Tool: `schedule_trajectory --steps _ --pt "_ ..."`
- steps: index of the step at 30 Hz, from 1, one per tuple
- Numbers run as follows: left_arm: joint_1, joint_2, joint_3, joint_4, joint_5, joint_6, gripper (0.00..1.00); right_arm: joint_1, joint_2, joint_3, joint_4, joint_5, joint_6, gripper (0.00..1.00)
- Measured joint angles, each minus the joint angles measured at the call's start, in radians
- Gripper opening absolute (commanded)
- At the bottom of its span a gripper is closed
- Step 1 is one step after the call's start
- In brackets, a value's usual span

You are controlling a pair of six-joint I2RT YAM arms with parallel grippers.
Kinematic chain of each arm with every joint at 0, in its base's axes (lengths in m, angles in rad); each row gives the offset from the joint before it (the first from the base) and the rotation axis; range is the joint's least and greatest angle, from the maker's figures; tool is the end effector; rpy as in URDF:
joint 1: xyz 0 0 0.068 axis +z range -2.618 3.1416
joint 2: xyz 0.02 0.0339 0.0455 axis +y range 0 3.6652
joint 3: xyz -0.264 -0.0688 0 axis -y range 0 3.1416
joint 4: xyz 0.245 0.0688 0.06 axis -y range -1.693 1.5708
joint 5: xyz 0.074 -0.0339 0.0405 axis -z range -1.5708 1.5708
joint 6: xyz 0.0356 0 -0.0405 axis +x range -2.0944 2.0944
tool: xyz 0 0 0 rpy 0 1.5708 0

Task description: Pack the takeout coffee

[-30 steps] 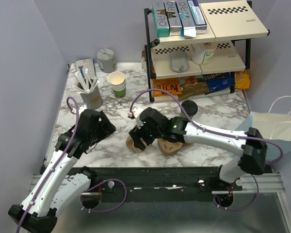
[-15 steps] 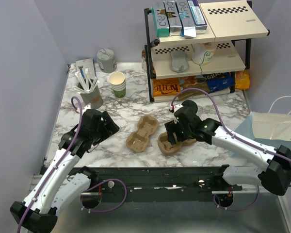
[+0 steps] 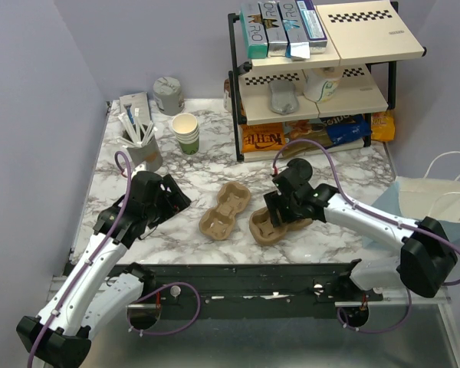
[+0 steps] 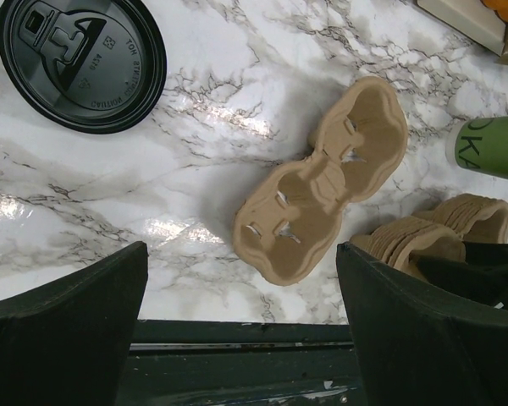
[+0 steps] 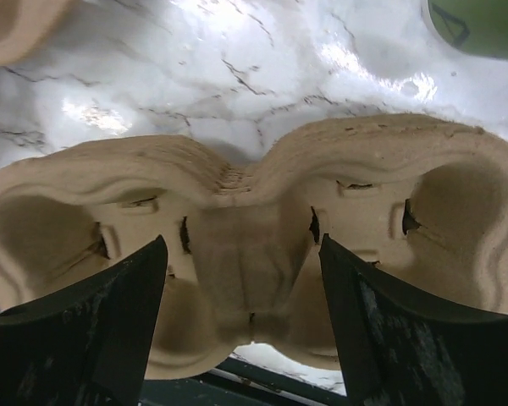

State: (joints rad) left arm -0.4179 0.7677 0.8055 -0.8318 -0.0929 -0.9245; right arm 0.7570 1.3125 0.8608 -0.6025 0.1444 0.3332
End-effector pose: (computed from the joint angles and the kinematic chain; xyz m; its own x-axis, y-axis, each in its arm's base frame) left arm 0.1378 -0.0576 0.2880 -0.6677 -0.5732 -0.4750 -0.3128 0.7950 -0.5198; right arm 0.1875 0.1701 0.2208 -0.8027 -0.3131 -0.5077 -0.3867 0.9212 0.0433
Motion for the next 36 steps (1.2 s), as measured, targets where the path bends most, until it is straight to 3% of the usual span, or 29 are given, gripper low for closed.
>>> schedule_trajectory --steps 5,16,19,20,23,28,36 --pt "0.001 0.000 0.000 0.000 0.000 0.004 0.99 -0.008 0.040 -0.019 -0.009 0.019 0.056 0.75" --pt "0.005 0.006 0.000 0.000 0.000 0.027 0.99 -0.011 0.037 -0.044 0.024 0.029 0.098 0.74" --pt "0.005 0.005 0.000 0.000 0.000 0.031 0.99 -0.011 0.045 -0.041 0.025 0.030 0.098 0.65" --pt "0.005 0.005 0.000 0.000 0.000 0.033 0.99 -0.011 0.050 -0.036 0.023 0.030 0.100 0.54" --pt "0.005 0.003 0.000 -0.001 0.000 0.039 0.99 -0.010 0.062 -0.024 0.026 0.035 0.119 0.42" --pt "0.005 -0.008 0.000 -0.007 -0.001 0.040 0.99 -0.011 0.034 -0.038 0.002 0.096 0.203 0.33" --pt "0.005 0.000 0.002 -0.008 -0.002 0.045 0.99 -0.029 -0.076 -0.065 -0.126 0.169 0.262 0.32"
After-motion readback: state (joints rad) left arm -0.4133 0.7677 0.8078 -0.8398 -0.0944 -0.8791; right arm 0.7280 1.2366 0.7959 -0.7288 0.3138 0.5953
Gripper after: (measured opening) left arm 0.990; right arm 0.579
